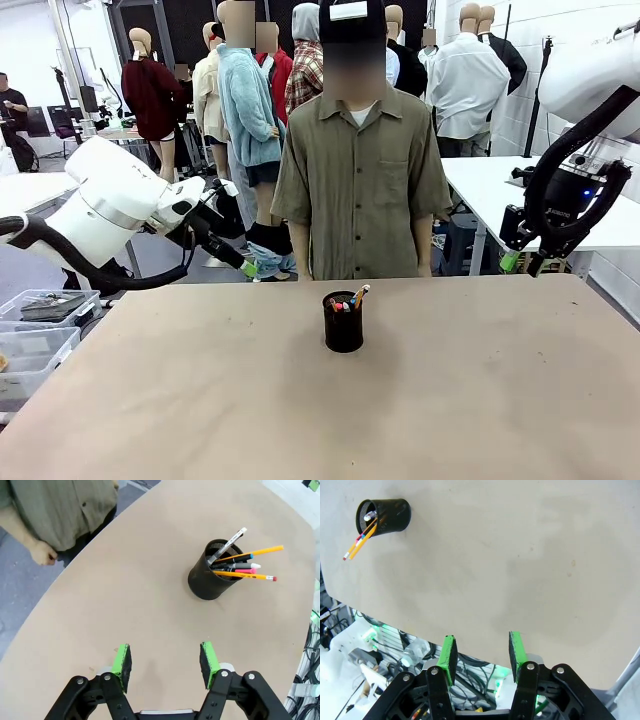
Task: Place the pens into the pen holder.
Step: Pick up a writing instrument from the table and place it into the Pen holder.
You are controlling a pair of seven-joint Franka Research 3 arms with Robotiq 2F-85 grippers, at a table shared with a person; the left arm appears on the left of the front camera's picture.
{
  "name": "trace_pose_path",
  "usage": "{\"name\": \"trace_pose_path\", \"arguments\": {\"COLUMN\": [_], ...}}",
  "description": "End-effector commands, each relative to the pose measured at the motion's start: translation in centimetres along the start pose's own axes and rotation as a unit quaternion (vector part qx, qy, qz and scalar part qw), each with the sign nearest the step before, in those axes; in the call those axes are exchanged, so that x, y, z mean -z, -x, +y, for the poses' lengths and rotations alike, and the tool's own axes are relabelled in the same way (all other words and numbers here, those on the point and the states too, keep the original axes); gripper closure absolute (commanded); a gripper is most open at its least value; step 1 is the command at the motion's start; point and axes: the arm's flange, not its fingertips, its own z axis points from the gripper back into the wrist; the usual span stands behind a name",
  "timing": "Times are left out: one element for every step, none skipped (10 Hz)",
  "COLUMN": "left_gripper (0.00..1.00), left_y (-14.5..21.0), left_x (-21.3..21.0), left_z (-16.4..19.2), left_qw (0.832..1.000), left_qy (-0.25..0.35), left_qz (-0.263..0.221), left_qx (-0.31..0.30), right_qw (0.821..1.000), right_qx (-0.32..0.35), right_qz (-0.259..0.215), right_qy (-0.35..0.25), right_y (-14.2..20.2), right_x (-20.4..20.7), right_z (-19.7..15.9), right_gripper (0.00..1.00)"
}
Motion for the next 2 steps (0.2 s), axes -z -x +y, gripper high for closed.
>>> {"name": "trace_pose_path", "arguments": {"left_gripper": [0.28, 0.28], "left_y": [-0.59, -0.59], "left_x": [0.95, 0.95], "left_z": [0.16, 0.16], "left_qw": [1.0, 1.0], "left_qy": [0.007, 0.007], "left_qz": [-0.006, -0.006], "left_qx": [0.02, 0.02], "right_qw": [1.0, 1.0], "right_qx": [0.003, 0.003], "right_qz": [-0.007, -0.007], "right_qy": [0.003, 0.003], "right_y": [0.33, 0.33], "right_x": [0.49, 0.49], "right_z": [0.07, 0.07], "right_gripper": [0.47, 0.47]}}
